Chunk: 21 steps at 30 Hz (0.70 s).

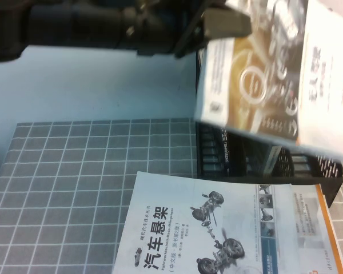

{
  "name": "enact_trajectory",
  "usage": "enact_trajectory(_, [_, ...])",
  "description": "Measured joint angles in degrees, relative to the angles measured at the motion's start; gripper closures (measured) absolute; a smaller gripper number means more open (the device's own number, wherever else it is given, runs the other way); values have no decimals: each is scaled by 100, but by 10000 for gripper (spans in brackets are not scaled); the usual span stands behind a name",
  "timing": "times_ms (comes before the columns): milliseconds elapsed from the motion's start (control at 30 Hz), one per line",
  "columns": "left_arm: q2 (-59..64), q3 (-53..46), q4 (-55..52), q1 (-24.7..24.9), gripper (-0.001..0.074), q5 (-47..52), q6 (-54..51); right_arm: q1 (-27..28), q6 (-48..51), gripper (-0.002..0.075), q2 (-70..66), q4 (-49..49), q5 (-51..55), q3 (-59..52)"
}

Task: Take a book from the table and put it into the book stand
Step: Place the book on the book shelf

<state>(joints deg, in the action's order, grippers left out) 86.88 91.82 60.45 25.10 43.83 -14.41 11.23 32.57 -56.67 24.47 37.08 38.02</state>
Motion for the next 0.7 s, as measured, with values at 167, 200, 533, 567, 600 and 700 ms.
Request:
enact_trajectory(167, [866, 1120, -426, 335, 636, -484, 644, 209, -159, 729, 27, -70, 162, 24])
enact_trajectory(200, [1026, 1357, -545, 403, 636, -560, 812, 222, -164, 729, 20, -81, 172, 24])
enact_trajectory(533, [2564, 3268, -3645, 1012, 636, -176, 3164, 232, -186, 729, 1, -81, 353, 24])
enact_trajectory(567, [2618, 3350, -3948, 1054, 636, -74, 3362, 232, -186, 729, 1, -81, 379, 24])
enact_trajectory(600, [2643, 3408, -4225, 1102, 636, -6, 3506, 232, -186, 729, 1, -81, 397, 24])
enact_trajectory(700, [2708, 3477, -4851, 1237, 636, 107, 3927, 232, -186, 729, 1, -81, 425, 24])
